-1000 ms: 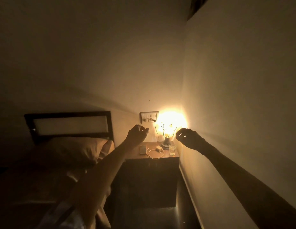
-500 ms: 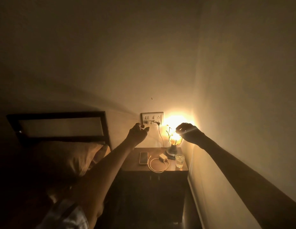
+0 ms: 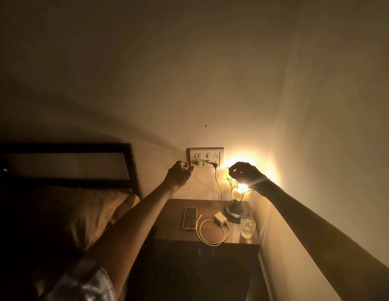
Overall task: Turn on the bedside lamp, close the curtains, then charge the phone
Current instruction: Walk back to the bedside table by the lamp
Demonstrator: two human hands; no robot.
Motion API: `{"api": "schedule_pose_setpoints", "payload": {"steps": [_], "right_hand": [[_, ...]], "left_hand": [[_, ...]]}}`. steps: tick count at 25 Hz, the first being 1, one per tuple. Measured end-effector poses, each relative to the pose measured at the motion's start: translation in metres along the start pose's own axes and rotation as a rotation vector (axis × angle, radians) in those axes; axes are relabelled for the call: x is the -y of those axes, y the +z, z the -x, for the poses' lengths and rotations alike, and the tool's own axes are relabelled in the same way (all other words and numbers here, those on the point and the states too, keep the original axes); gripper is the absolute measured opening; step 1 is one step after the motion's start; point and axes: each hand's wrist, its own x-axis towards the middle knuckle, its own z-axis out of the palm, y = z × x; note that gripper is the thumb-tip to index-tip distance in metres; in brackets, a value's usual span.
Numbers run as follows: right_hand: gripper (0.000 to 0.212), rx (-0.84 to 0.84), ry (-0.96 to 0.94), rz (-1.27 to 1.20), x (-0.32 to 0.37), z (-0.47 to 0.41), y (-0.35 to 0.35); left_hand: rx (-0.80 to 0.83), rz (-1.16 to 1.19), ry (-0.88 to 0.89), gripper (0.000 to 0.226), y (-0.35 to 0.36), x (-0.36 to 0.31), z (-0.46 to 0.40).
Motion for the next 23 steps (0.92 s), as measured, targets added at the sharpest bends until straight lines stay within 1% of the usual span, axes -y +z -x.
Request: {"api": "schedule_pose_setpoints", "payload": {"steps": [5, 10, 15, 18, 23], "right_hand": [[0.027, 0.000, 0.001, 0.026, 0.005, -0.102, 0.026], [0.028, -0.006, 0.060, -0.009, 0.010, -0.196, 0.048], [0.028, 0.074, 0.112, -0.002, -0.015, -0.240, 0.093], [0.027, 0.092, 0.176, -0.034, -0.036, -0.265, 0.106], [0.026, 0.114, 0.221, -0.084, -0.068, -0.307, 0.121]], "left_hand": [[0.064, -0.020, -0.003, 0.048, -0.008, 0.012, -0.124], [0.120, -0.036, -0.031, 0.047, -0.011, 0.029, -0.231], [0.192, -0.049, -0.091, 0.043, 0.015, 0.063, -0.292], [0.212, -0.020, -0.112, 0.044, 0.030, 0.071, -0.321], [0.258, 0.007, -0.175, 0.044, 0.057, 0.080, -0.361]]}}
